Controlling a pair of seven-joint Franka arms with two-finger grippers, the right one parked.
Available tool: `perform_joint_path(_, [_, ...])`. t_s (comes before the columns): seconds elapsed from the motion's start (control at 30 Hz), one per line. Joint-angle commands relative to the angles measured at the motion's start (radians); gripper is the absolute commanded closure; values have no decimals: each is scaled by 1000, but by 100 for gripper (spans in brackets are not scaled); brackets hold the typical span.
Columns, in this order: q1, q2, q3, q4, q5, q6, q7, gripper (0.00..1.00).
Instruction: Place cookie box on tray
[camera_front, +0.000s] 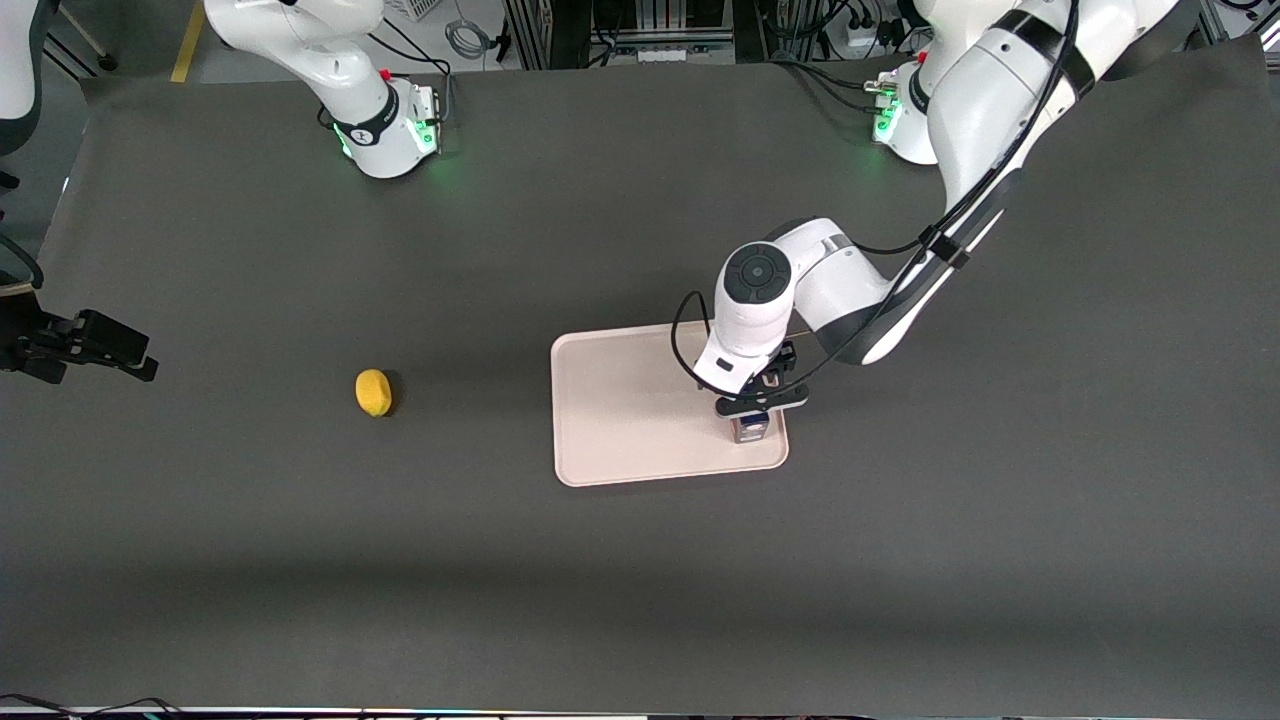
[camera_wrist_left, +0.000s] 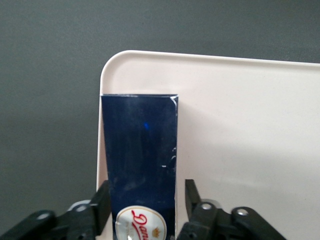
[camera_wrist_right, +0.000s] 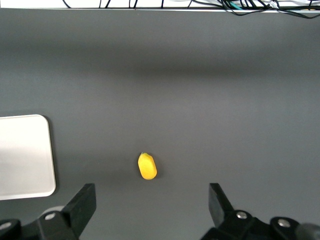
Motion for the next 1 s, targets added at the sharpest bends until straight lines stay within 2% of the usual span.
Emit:
perform_joint_path(0.0, [-3,-2,-2,5,22,-4,-16,0])
perform_joint_path(0.33, [15,-51,-5,19,9,-30,33,0])
perform_joint_path(0.47, [21,-82,-16,46,-10,-114,76,0])
perform_joint_path(0.7, [37,-168,-45,132,-134,-287,240,0])
perform_joint_path(0.97, [61,-365,2,166,-309,-407,480,0])
